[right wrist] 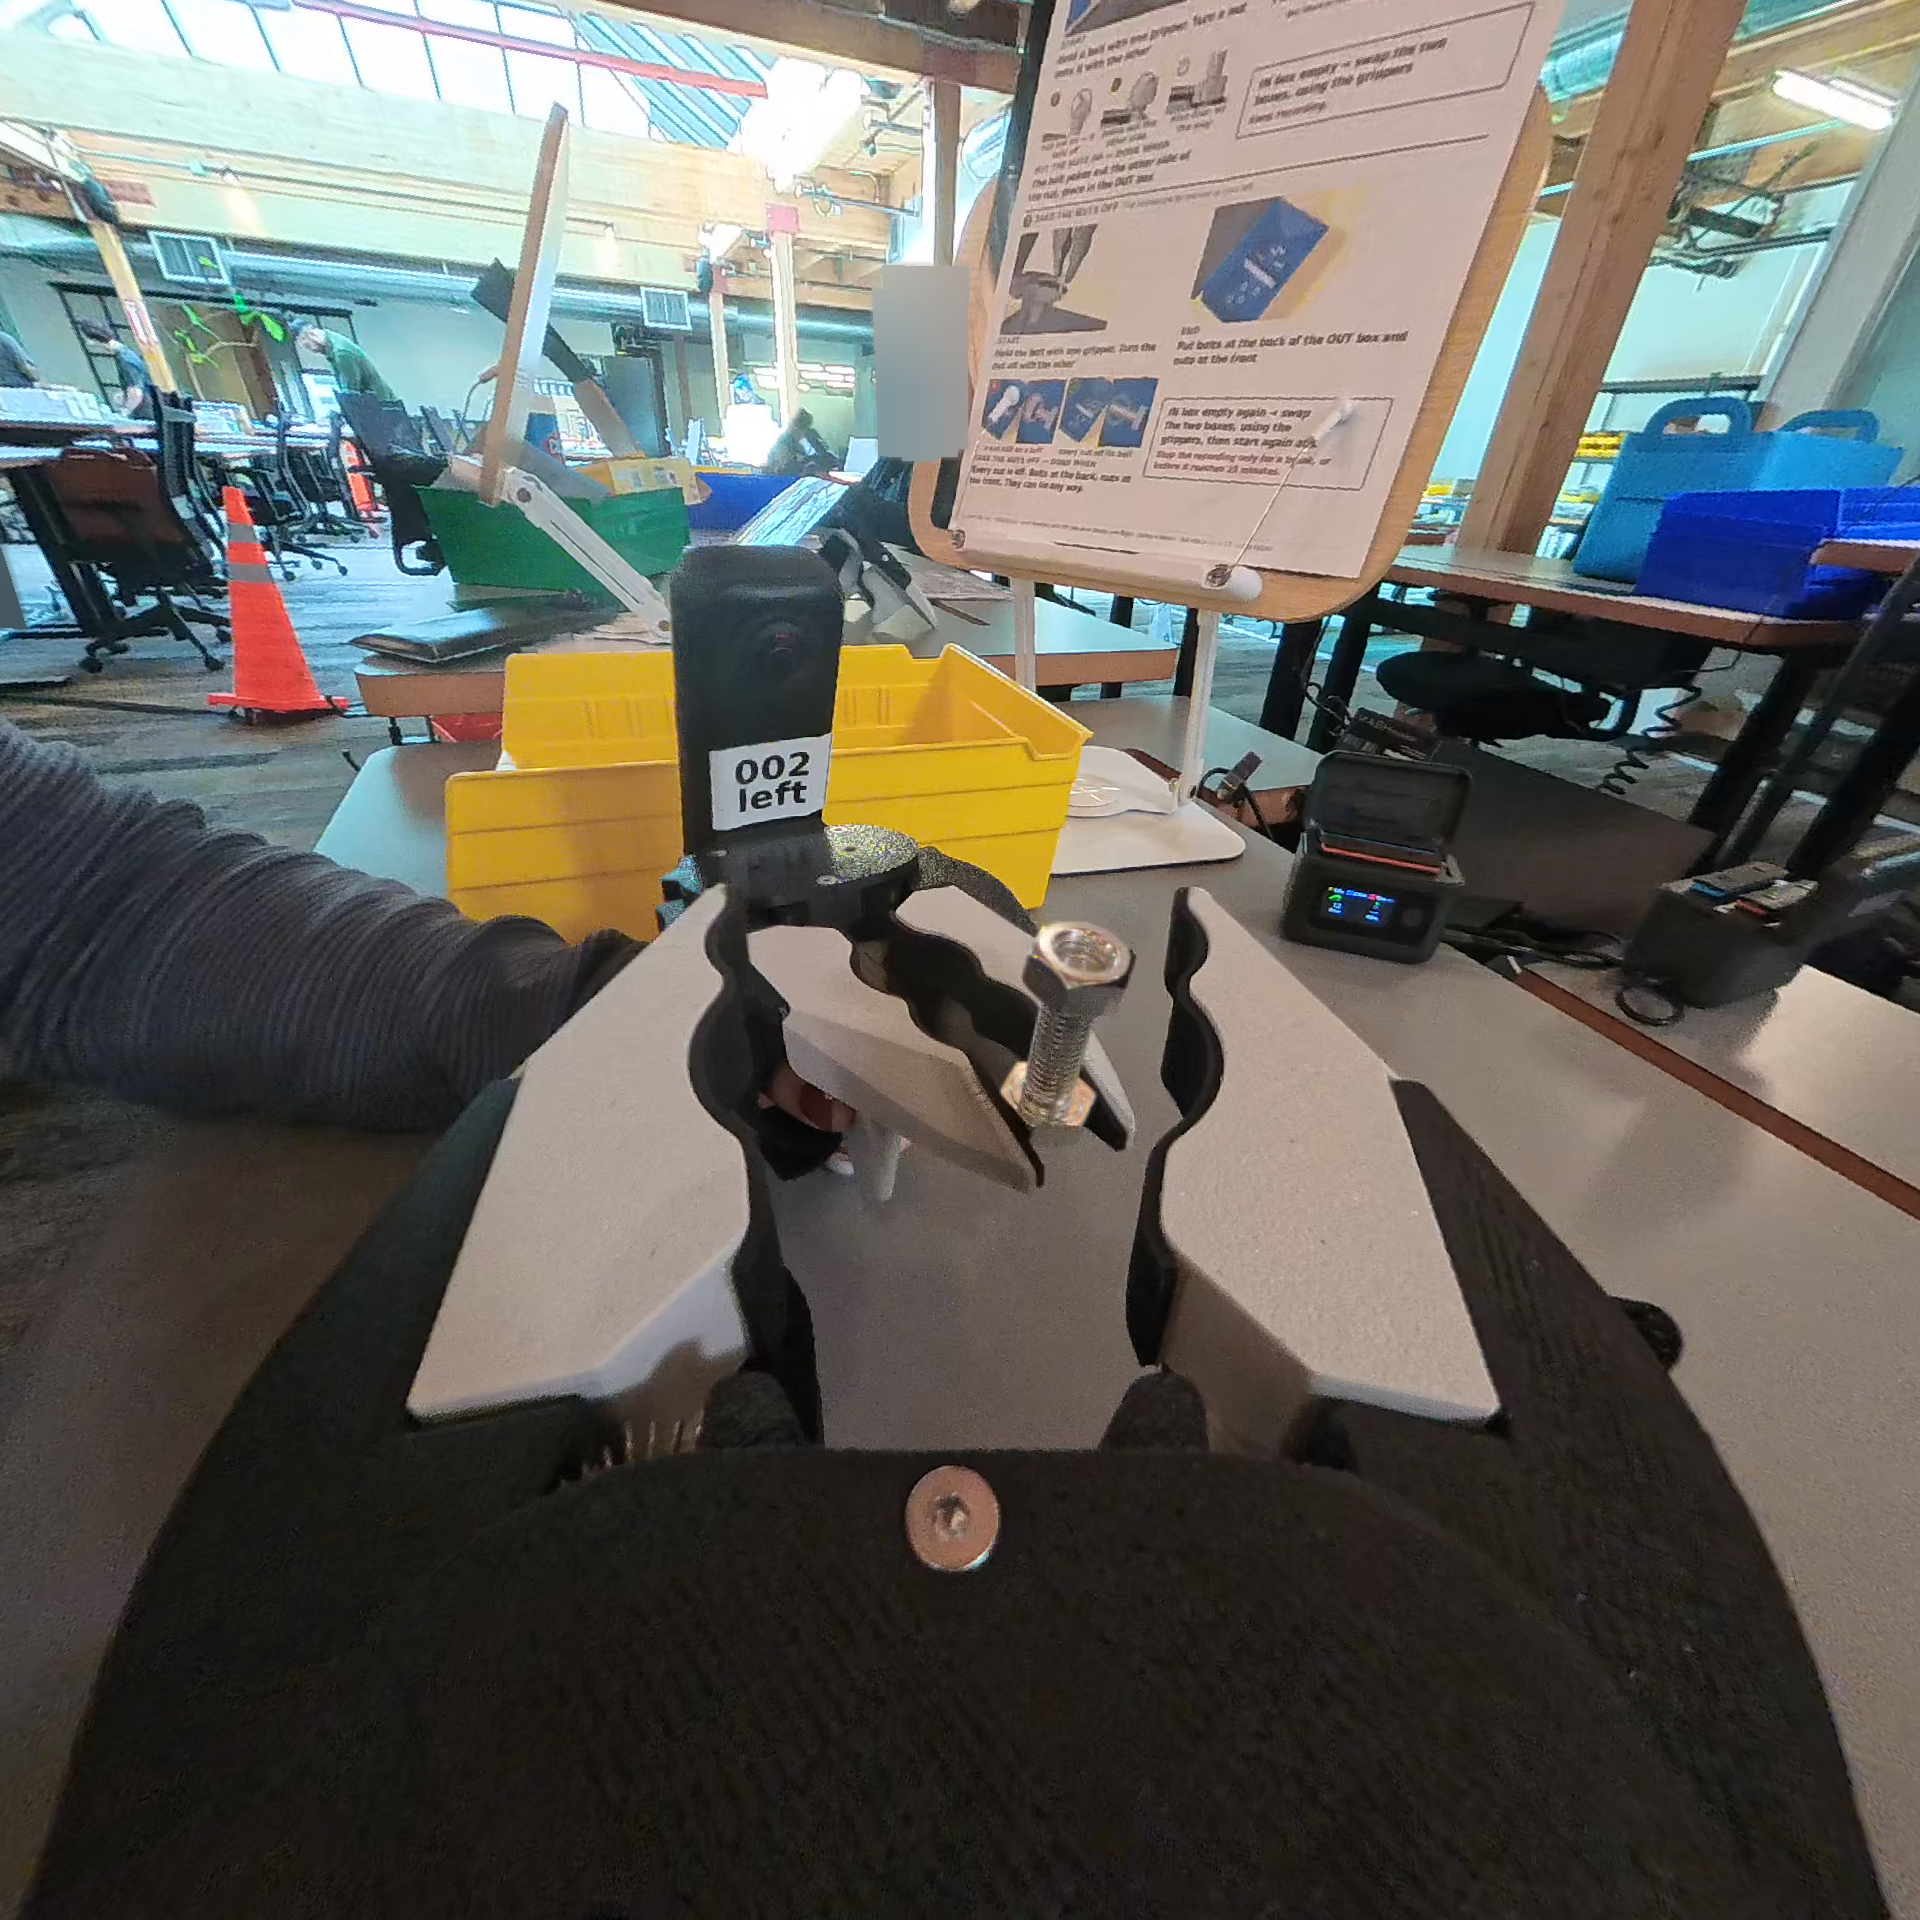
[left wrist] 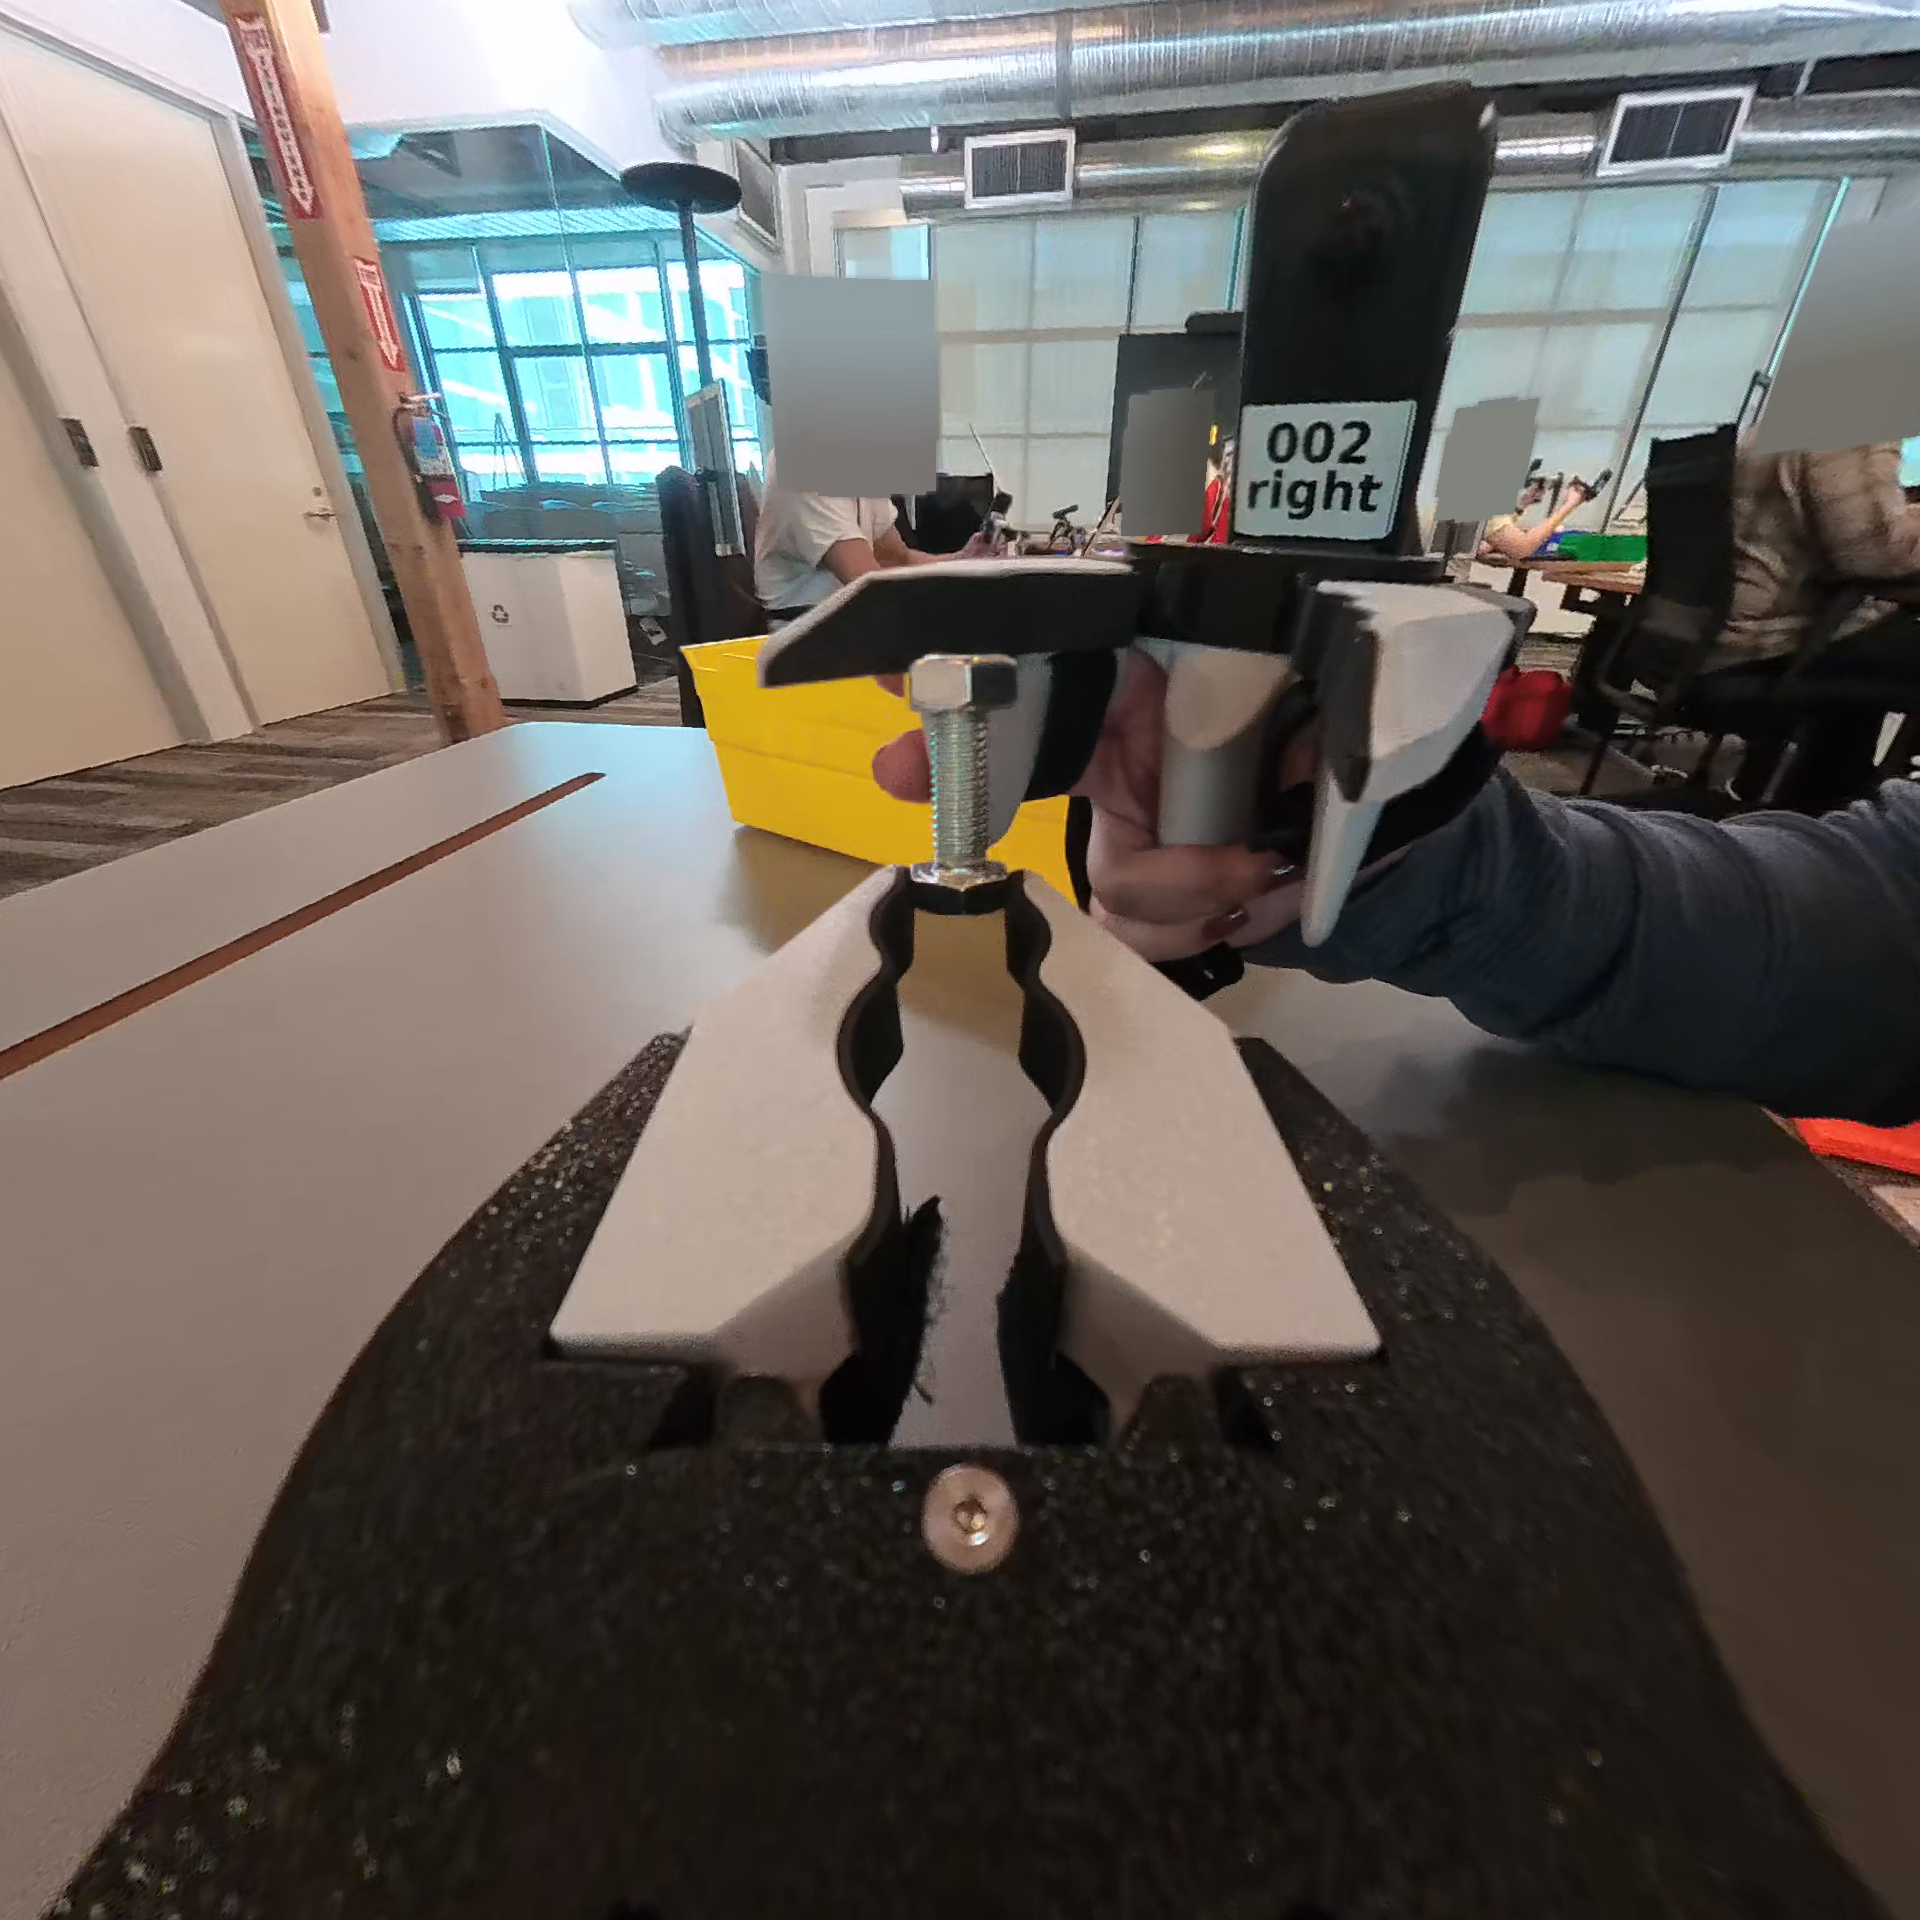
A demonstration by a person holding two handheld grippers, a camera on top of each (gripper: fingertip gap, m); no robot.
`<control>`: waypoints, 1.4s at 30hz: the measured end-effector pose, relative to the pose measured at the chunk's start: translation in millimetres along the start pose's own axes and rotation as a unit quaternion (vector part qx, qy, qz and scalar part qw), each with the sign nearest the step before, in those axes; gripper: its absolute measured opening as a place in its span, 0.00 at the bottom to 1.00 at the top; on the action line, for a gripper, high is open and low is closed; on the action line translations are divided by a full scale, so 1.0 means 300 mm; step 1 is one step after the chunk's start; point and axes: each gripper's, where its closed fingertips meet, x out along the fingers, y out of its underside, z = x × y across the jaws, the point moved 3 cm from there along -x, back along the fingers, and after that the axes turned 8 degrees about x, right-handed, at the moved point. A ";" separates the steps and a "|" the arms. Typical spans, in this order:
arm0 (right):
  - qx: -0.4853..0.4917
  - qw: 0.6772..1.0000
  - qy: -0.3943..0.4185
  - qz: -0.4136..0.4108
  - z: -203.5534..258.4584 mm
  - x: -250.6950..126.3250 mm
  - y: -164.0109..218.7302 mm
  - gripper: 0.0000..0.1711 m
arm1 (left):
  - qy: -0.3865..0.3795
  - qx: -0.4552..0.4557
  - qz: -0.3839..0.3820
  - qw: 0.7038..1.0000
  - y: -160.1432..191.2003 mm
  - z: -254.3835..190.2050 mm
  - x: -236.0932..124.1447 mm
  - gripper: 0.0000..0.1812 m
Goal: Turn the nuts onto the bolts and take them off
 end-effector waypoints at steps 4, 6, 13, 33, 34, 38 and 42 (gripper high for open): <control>0.000 1.000 -0.005 0.002 0.002 -0.003 0.001 0.46 | -0.030 -0.019 -0.013 0.999 -0.006 0.041 -0.022 0.08; 0.003 1.000 -0.004 0.003 -0.004 -0.010 0.000 0.44 | -0.040 -0.024 -0.013 0.999 -0.005 0.059 -0.035 0.08; -0.002 1.000 0.006 -0.007 -0.010 -0.010 -0.004 0.45 | 0.002 0.003 0.006 1.000 0.003 -0.003 0.001 0.08; -0.004 1.000 -0.008 -0.002 0.007 -0.004 0.001 0.43 | -0.015 -0.018 -0.020 1.000 -0.013 0.019 -0.012 0.08; -0.002 1.000 -0.009 -0.004 0.004 -0.009 -0.002 0.42 | -0.021 -0.027 -0.025 0.999 -0.015 0.030 -0.019 0.08; -0.006 1.000 0.001 -0.010 -0.004 -0.013 -0.007 0.42 | -0.016 -0.035 -0.031 0.999 -0.019 0.036 -0.027 0.08; -0.012 1.000 -0.003 -0.008 0.009 0.000 -0.002 0.42 | 0.009 -0.020 -0.017 1.000 -0.010 -0.001 -0.003 0.08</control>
